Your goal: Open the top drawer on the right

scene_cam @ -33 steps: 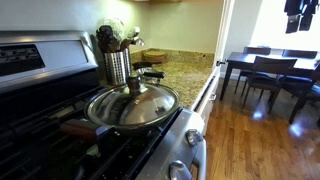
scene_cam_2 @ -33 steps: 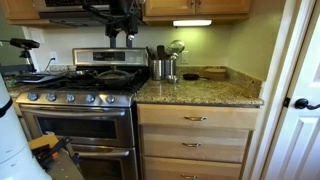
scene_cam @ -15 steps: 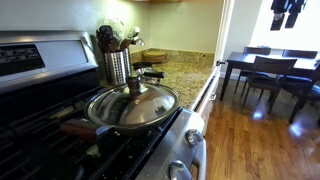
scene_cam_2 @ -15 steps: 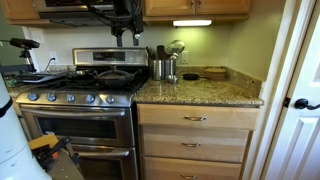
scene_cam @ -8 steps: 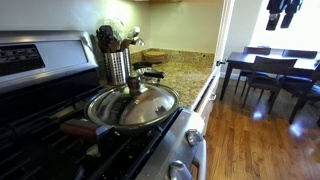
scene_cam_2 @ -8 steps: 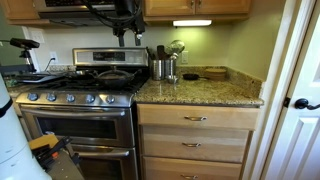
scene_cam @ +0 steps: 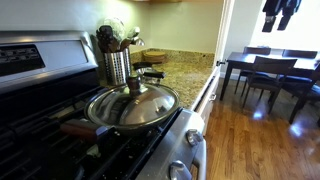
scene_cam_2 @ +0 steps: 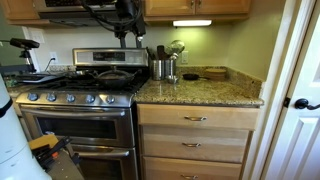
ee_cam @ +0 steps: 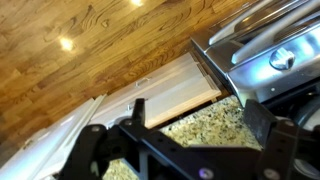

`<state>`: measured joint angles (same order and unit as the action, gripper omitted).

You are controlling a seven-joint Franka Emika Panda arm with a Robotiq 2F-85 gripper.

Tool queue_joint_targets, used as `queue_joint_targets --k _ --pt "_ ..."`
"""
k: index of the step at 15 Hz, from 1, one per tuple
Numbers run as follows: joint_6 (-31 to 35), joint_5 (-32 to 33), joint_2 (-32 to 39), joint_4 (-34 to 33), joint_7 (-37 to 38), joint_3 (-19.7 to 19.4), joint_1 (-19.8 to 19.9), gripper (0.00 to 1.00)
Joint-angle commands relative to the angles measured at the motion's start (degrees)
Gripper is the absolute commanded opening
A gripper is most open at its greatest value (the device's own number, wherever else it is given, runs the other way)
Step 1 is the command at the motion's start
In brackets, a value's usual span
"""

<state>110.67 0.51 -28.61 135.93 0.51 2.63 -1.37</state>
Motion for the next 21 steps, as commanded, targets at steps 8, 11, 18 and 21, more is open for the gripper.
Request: queue_joint_targets --k 8,11,18,21 --pt "10.4 -4.4 5.9 17.1 16.4 0.6 0.8 1.00" --pt "10.4 -4.7 6.1 17.1 16.9 0.7 0.8 1.00" --pt "9.3 -2.0 3.6 22.3 18.7 0.9 2.2 1.00" --pt "9.4 2.0 3.4 25.6 18.9 1.2 3.5 1.00"
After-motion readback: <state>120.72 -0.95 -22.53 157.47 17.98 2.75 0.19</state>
